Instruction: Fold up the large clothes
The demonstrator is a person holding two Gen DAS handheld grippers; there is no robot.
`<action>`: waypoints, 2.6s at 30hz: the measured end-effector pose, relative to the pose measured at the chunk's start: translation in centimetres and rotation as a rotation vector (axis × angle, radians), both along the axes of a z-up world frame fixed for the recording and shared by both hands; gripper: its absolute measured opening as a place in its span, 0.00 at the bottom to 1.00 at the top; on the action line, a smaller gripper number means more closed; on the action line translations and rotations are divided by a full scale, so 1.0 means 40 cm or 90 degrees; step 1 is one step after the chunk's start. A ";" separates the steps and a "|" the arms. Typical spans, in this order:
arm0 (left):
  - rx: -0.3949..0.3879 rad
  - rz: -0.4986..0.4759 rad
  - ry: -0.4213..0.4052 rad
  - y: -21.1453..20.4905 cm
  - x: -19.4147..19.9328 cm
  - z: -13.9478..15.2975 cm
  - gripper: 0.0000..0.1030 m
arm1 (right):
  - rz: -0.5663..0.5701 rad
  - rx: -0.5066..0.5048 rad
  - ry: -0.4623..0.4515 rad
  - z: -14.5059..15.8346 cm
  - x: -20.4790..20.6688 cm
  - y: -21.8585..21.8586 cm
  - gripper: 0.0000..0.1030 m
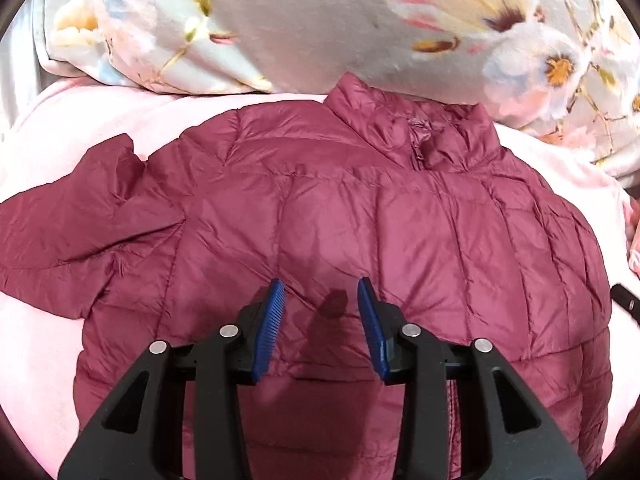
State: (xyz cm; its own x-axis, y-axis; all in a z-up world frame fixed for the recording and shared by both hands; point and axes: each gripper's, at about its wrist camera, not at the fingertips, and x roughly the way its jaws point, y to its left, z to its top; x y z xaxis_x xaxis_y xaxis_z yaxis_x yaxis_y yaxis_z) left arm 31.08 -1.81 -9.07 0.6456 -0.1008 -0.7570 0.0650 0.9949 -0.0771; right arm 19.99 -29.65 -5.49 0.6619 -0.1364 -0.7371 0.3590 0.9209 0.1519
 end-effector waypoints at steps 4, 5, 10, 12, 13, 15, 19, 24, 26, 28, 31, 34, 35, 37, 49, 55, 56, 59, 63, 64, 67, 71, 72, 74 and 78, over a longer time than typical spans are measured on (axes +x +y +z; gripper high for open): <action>0.006 -0.012 0.018 -0.016 0.007 -0.018 0.36 | -0.002 0.036 0.011 0.016 0.074 -0.130 0.06; 0.002 -0.013 0.029 -0.018 0.011 -0.031 0.37 | -0.001 0.048 0.014 0.012 0.085 -0.155 0.11; 0.010 -0.008 0.040 -0.018 0.019 -0.070 0.37 | -0.004 0.110 0.033 -0.024 0.177 -0.228 0.25; 0.018 -0.006 0.039 -0.023 0.017 -0.077 0.37 | 0.000 0.121 0.044 -0.040 0.210 -0.239 0.27; 0.021 -0.005 0.037 -0.024 0.015 -0.081 0.37 | -0.002 0.128 0.050 -0.051 0.226 -0.244 0.28; 0.026 -0.005 0.033 -0.026 0.012 -0.087 0.37 | 0.003 0.144 0.056 -0.065 0.245 -0.257 0.05; 0.021 -0.013 0.025 -0.026 0.006 -0.092 0.38 | -0.014 0.151 -0.020 -0.011 0.232 -0.300 0.01; 0.026 -0.005 0.021 -0.032 0.005 -0.092 0.39 | -0.009 0.078 0.063 -0.081 0.246 -0.284 0.02; 0.013 0.004 0.027 -0.024 0.007 -0.081 0.38 | -0.042 0.041 0.038 -0.036 0.204 -0.273 0.08; 0.006 0.010 0.029 -0.021 0.019 -0.065 0.38 | -0.035 0.011 -0.002 0.024 0.134 -0.234 0.08; 0.008 0.022 0.021 -0.027 0.041 -0.039 0.37 | 0.009 -0.026 -0.005 0.044 0.072 -0.148 0.07; 0.023 0.034 0.033 -0.036 0.069 -0.044 0.37 | 0.043 -0.025 0.030 0.005 0.057 -0.090 0.03; 0.026 0.035 0.038 -0.038 0.074 -0.049 0.38 | 0.047 -0.043 0.051 -0.019 0.055 -0.073 0.02; 0.037 0.036 0.043 -0.043 0.079 -0.061 0.39 | 0.041 -0.051 0.083 -0.066 0.057 -0.063 0.02; 0.024 0.040 0.030 -0.032 0.059 -0.079 0.39 | 0.030 -0.093 0.080 -0.120 0.043 -0.043 0.00; -0.052 0.091 -0.019 0.157 -0.063 0.047 0.61 | 0.016 -0.049 0.047 -0.014 -0.030 -0.006 0.00; -0.054 0.109 -0.036 0.202 -0.084 0.065 0.65 | 0.021 -0.057 0.038 0.006 -0.043 0.017 0.01; -0.048 0.185 -0.060 0.386 -0.139 0.100 0.73 | 0.058 -0.054 0.010 0.057 -0.073 0.106 0.01; -0.051 0.297 -0.036 0.635 -0.158 0.081 0.74 | 0.126 -0.032 0.001 0.072 -0.065 0.257 0.01; -0.064 0.328 -0.026 0.707 -0.164 0.069 0.74 | 0.143 -0.030 0.003 0.067 -0.056 0.301 0.01; -0.096 0.412 -0.012 0.893 -0.173 0.037 0.73 | 0.184 -0.025 0.012 0.053 -0.030 0.415 0.01; -0.149 0.496 -0.006 1.088 -0.183 -0.007 0.72 | 0.223 -0.039 0.022 0.031 -0.019 0.541 0.01; -0.167 0.515 -0.002 1.131 -0.185 -0.018 0.71 | 0.232 -0.040 0.027 0.024 -0.013 0.568 0.01; -0.196 0.534 -0.006 1.185 -0.182 -0.036 0.71 | 0.239 -0.044 0.032 0.017 0.002 0.599 0.01; -0.209 0.533 -0.001 1.241 -0.146 -0.072 0.67 | 0.230 -0.042 0.029 0.011 0.058 0.637 0.01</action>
